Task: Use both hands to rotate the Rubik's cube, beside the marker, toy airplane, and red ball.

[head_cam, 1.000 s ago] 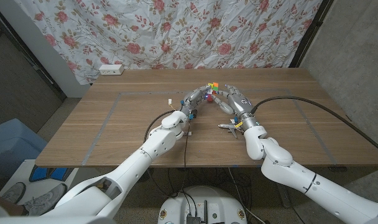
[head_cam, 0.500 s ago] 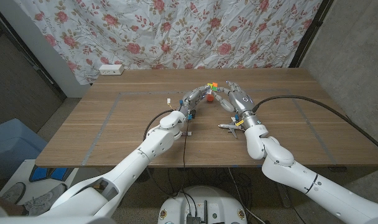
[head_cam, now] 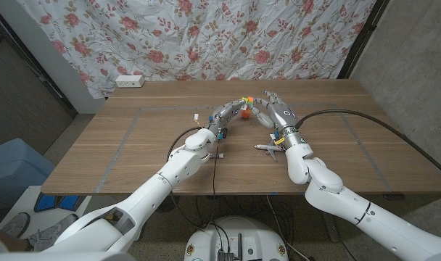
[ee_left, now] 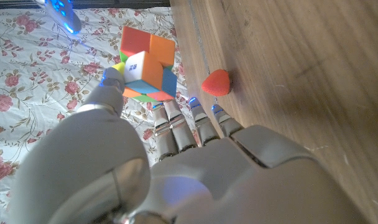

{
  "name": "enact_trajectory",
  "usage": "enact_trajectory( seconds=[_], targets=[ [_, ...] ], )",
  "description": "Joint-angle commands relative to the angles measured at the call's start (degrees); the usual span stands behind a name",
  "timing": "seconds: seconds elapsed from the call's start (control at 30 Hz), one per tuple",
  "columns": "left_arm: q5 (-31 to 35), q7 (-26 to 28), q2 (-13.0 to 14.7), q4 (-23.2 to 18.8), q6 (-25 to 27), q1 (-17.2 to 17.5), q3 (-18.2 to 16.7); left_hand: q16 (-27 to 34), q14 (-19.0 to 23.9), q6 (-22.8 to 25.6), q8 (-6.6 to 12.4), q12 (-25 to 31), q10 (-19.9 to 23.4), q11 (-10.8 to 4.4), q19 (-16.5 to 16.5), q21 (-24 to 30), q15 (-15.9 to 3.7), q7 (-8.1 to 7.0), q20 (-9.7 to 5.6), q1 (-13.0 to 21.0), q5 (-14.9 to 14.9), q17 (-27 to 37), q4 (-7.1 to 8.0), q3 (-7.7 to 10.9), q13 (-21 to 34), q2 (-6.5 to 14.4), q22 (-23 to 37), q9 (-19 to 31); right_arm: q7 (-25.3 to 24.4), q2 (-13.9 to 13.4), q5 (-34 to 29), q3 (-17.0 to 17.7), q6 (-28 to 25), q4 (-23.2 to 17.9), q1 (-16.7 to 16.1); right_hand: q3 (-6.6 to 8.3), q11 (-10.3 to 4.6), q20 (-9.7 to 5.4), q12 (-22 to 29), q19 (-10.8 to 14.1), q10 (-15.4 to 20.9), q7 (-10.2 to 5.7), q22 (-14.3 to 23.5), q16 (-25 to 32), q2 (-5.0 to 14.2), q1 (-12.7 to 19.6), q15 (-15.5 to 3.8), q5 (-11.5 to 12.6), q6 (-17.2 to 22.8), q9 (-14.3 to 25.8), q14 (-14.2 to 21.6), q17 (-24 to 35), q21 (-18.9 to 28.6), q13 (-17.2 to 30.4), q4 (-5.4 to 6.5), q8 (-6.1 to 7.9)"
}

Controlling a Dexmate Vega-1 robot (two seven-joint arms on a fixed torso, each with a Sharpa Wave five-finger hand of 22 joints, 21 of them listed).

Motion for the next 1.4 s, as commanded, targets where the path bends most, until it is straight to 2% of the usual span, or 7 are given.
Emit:
enact_trajectory(
  seconds=[0.03, 0.37, 0.93, 1.4],
  targets=[
    [0.61, 0.12, 0.77, -1.17, 0.30, 0.11, 0.06, 0.24, -0.31, 1.17, 0.25, -0.04, 3.22, -2.42, -0.38, 0.28, -0.99, 0.64, 0.09, -0.55, 0.31, 0.09, 0.00, 0.00, 0.20, -0.07, 0.18, 0.32, 1.06, 0.68, -0.14, 0.02, -1.02, -0.43, 0.47, 0.22, -0.21, 0.09, 0.04, 0.41, 0.22, -0.11, 0.11, 0.45, 0.59, 0.38, 0.28, 0.41, 0.21, 0.19, 0.02, 0.20, 0.14, 0.12, 0.21, -0.29],
    [0.26, -0.20, 0.46, -0.89, -0.09, 0.18, -0.07, 0.34, -0.36, 1.32, 0.27, -0.03, 3.44, -2.39, -0.43, 0.47, -0.89, 0.67, 0.10, -0.64, 0.31, 0.08, -0.01, 0.01, 0.17, -0.06, 0.16, 0.29, 2.11, 1.62, 0.50, -0.36, -2.01, 0.09, 1.31, -0.03, 0.09, 0.42, -0.29, -0.08, -0.55, 0.23, 0.12, 0.19, 0.27, 0.06, 0.92, 0.32, -1.28, 0.19, -0.80, 0.28, -0.03, 0.13, 0.39, -0.91],
    [-0.40, -0.31, -0.07, -0.28, -0.68, 0.41, -0.36, 0.49, -0.44, 1.56, 0.27, -0.11, 3.61, -2.40, -0.60, 0.70, -0.96, 0.86, 0.07, -0.80, 0.31, 0.07, -0.03, 0.04, 0.12, -0.03, 0.15, 0.26, 3.02, 2.60, 1.16, -2.03, -2.67, 1.82, 2.61, -0.33, 0.11, 0.59, -0.36, -0.38, -0.86, 0.23, 0.13, 0.22, 0.22, -0.40, 0.95, 0.28, -1.09, 0.18, -1.06, 0.42, -0.07, 0.14, 0.84, -0.77],
    [-1.20, -0.53, -0.98, 1.09, -1.03, 0.04, -0.60, 0.57, -0.49, 1.85, 0.31, -0.12, 3.87, -2.40, -0.57, 0.86, -0.91, 0.90, 0.10, -0.89, 0.32, 0.07, -0.05, 0.10, 0.08, 0.06, 0.14, 0.25, 2.85, 2.11, 1.04, -2.71, -3.33, 1.87, 2.53, -0.50, 0.26, 0.52, -0.32, -0.35, -0.89, 0.18, 0.13, 0.29, 0.19, -0.57, 0.92, 0.29, -1.04, 0.18, -1.11, 0.50, -0.01, 0.14, 1.15, -0.73]
  ],
)
